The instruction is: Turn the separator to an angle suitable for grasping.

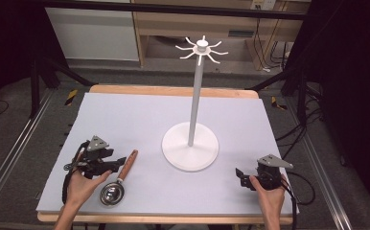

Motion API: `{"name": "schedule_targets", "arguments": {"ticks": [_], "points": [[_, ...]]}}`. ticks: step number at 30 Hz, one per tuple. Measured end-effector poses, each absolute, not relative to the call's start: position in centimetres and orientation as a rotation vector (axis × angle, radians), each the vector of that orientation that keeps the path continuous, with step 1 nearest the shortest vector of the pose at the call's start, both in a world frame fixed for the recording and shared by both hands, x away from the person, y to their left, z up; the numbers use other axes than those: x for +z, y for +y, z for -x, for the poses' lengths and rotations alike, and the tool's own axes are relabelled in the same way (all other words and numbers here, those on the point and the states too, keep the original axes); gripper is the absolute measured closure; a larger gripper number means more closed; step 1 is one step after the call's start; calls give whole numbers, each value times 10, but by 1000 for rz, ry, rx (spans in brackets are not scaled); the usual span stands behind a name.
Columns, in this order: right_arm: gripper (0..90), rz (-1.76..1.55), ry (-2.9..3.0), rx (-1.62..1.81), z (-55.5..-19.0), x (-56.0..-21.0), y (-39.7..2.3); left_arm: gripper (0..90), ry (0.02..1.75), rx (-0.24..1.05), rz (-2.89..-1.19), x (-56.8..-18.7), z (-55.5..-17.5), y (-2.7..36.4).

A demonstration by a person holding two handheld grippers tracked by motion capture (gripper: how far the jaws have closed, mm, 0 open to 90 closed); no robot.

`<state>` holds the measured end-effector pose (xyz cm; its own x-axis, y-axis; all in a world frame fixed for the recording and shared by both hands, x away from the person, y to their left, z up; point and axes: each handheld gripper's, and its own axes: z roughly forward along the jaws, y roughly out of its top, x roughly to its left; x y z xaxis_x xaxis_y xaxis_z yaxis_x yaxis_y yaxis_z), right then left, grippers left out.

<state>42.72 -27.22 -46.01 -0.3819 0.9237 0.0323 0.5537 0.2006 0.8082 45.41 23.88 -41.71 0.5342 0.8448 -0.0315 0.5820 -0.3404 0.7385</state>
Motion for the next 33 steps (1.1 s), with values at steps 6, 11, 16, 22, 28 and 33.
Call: {"name": "schedule_targets", "arguments": {"ticks": [6, 11, 16, 22, 28, 33], "points": [[65, -1370, 2025, 1058, -427, -460, -272, 392, 1152, 455, -2084, -422, -457, 233], [65, -1369, 2028, 1055, -428, -460, -272, 392, 1157, 442, -2120, -426, -459, 229], [65, -1374, 2029, 1051, -428, -461, -272, 392, 1159, 442, -2151, -428, -460, 227], [66, -1374, 2040, 1049, -428, -461, -272, 395, 1162, 431, -2184, -432, -460, 225], [68, -1371, 2050, 1046, -429, -462, -271, 415, 1176, 408, -2215, -438, -462, 219], [71, -1367, 2052, 1046, -429, -462, -271, 465, 1199, 375, -2234, -444, -465, 216]]}}
